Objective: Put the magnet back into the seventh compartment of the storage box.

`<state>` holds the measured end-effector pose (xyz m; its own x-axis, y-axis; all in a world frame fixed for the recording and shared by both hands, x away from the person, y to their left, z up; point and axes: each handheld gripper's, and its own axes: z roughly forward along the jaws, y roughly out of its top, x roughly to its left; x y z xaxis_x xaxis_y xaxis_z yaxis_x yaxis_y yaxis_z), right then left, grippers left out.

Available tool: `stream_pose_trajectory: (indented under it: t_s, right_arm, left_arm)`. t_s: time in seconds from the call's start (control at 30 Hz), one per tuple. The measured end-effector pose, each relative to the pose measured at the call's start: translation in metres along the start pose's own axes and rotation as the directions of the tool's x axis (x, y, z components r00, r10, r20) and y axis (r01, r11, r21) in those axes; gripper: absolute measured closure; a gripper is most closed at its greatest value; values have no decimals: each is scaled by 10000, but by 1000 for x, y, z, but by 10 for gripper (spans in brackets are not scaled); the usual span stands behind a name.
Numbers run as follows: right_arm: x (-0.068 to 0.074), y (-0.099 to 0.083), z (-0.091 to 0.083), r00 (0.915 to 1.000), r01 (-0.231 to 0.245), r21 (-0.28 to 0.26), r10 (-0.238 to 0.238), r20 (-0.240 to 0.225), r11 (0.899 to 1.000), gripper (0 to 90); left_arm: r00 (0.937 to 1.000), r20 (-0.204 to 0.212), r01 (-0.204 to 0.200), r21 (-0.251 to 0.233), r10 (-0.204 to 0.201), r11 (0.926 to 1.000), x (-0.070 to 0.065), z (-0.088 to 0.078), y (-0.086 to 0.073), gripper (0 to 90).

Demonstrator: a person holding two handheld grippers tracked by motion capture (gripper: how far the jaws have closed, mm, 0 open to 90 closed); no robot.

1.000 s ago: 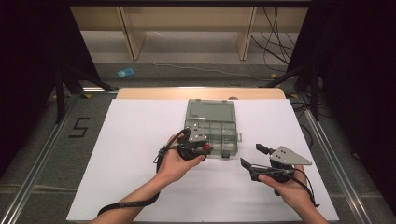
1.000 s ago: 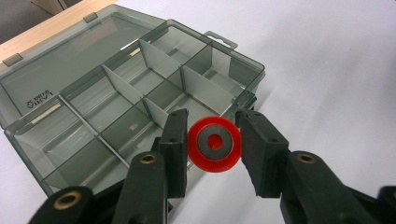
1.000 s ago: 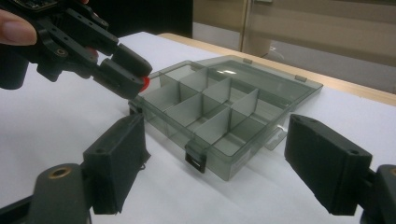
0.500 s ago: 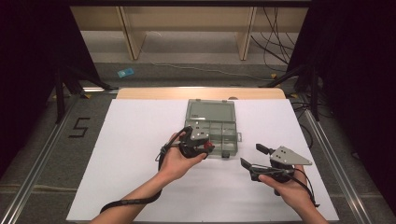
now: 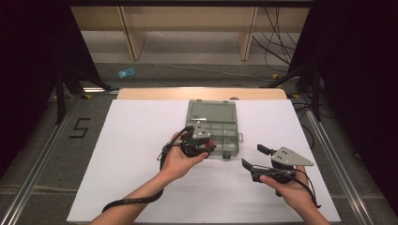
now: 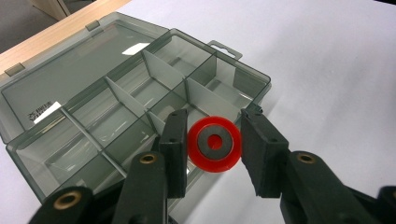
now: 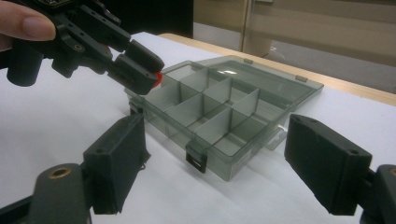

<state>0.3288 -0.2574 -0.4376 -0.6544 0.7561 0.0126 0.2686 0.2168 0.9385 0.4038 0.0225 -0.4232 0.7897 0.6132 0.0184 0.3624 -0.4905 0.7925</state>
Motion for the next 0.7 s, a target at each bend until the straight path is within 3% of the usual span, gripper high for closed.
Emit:
stream_pose_trajectory:
  t_s: [0.7]
  right_arm:
    - [0,0,0,10000,-8,-1,8,-15,10000,217]
  left_arm:
    - [10000,30,13,-22,-13,10000,2,7,6,632]
